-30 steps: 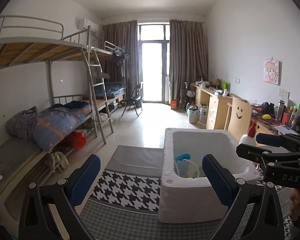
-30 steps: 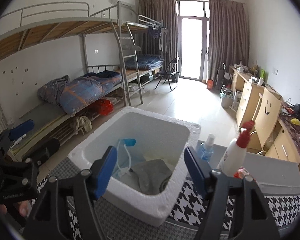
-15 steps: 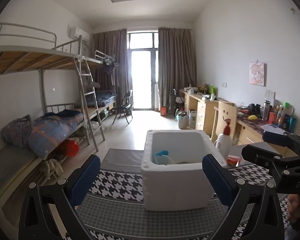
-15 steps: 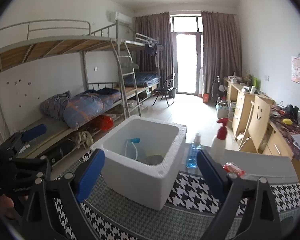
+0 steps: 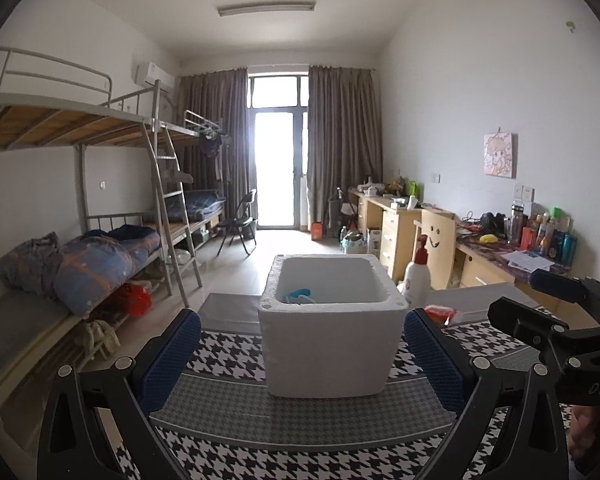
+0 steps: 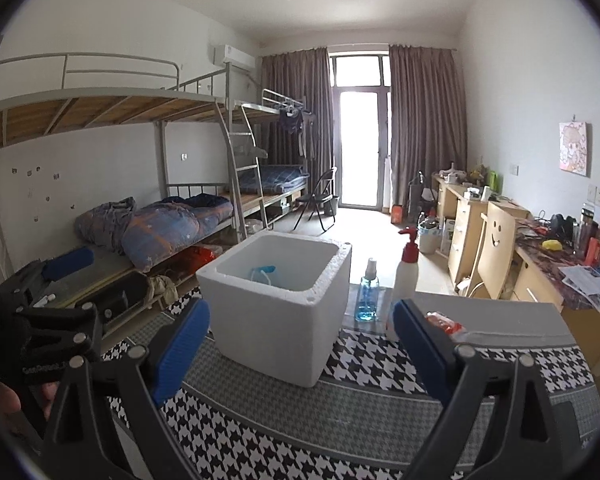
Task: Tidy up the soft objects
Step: 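Pull both grippers back from the foam box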
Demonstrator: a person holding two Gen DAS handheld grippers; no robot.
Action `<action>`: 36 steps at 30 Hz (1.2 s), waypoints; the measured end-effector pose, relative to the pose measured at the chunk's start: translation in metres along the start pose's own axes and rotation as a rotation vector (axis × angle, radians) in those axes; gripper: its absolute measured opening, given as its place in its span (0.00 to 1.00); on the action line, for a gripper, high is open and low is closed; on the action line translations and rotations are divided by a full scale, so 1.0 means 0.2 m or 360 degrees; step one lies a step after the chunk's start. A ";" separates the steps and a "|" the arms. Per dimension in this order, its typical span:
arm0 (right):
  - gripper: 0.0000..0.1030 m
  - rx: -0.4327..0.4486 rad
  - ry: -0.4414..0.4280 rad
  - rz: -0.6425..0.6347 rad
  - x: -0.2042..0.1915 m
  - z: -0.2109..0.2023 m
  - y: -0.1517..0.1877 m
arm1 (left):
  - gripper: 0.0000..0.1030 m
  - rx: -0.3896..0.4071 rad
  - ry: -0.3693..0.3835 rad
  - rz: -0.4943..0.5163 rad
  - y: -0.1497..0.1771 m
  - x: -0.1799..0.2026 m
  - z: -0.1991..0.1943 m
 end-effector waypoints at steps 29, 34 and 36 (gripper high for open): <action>0.93 0.0118 0.0135 0.0075 0.00 -0.25 0.27 | 0.99 0.0096 0.0084 0.0045 0.17 0.10 -0.19; 0.93 0.0120 0.0129 0.0085 0.00 -0.26 0.30 | 0.99 0.0108 0.0098 0.0056 0.19 0.10 -0.21; 0.93 0.0121 0.0136 0.0077 0.00 -0.26 0.31 | 0.99 0.0106 0.0109 0.0072 0.21 0.12 -0.22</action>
Point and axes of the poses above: each gripper's, at about its wrist camera, not at the fingertips, and z roughly the way its jaws point, x to its right, y to its underside, the point moved 2 cm from there along z, roughly the way its jaws point, and after that the axes turned 6 degrees about y, right-handed, at the moved point
